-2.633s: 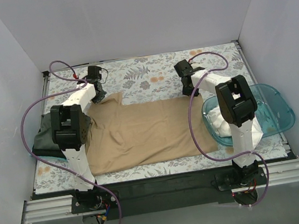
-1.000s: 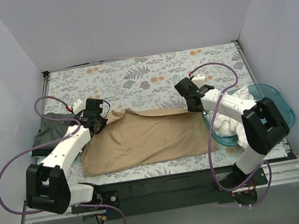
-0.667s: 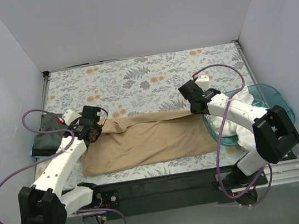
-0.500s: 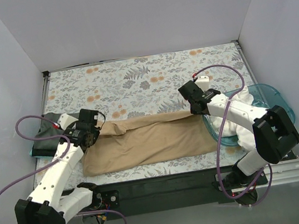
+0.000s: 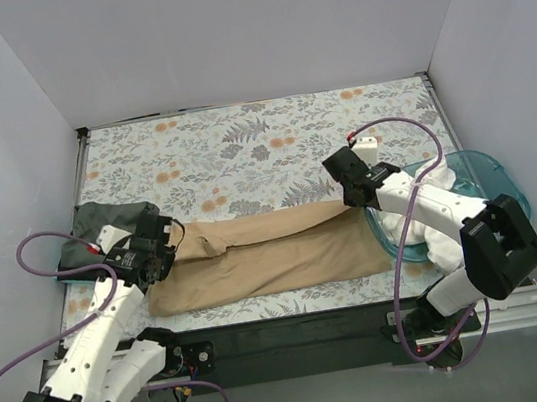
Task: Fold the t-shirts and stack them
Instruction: Fold the tshirt
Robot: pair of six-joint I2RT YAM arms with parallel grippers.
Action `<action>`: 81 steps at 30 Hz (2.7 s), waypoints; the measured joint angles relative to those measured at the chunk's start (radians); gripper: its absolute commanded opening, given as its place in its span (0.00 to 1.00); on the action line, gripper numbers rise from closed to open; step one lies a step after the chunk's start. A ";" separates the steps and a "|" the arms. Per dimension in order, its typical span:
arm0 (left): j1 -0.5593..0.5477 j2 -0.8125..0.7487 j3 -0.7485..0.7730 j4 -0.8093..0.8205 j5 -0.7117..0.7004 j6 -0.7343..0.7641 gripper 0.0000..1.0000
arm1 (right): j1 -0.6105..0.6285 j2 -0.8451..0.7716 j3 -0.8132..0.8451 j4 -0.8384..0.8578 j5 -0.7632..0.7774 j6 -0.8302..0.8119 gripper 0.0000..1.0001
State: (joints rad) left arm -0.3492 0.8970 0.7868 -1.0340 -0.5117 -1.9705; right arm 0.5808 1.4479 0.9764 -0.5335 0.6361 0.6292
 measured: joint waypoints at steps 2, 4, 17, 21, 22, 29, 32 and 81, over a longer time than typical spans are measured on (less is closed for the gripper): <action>0.000 -0.029 -0.027 -0.012 0.011 -0.006 0.01 | 0.004 0.000 -0.018 0.010 -0.006 0.000 0.01; 0.000 -0.043 -0.049 -0.019 0.029 -0.010 0.01 | 0.006 0.000 -0.033 0.012 -0.012 0.000 0.02; -0.006 -0.217 -0.034 -0.111 0.111 -0.027 0.86 | 0.015 -0.078 -0.038 0.012 -0.057 -0.014 0.53; -0.006 -0.198 -0.017 -0.057 0.134 -0.018 0.89 | 0.007 -0.087 -0.022 -0.002 -0.058 -0.068 0.56; -0.006 -0.174 -0.017 -0.034 0.145 -0.008 0.89 | 0.004 -0.086 -0.016 -0.003 -0.065 -0.084 0.57; -0.006 0.030 -0.034 0.176 0.238 0.072 0.91 | 0.003 -0.058 0.032 0.055 -0.207 -0.192 0.58; -0.006 0.120 -0.069 0.257 0.265 0.099 0.94 | 0.008 -0.021 0.043 0.096 -0.284 -0.224 0.58; -0.007 1.714 1.499 0.650 0.485 0.396 0.98 | 0.447 0.026 -0.321 0.563 -0.803 -0.065 0.64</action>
State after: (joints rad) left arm -0.3565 2.6110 2.2860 -0.3843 -0.0265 -1.5745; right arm 1.0275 1.4742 0.6552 0.0292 -0.1673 0.5644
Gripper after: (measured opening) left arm 0.980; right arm 0.586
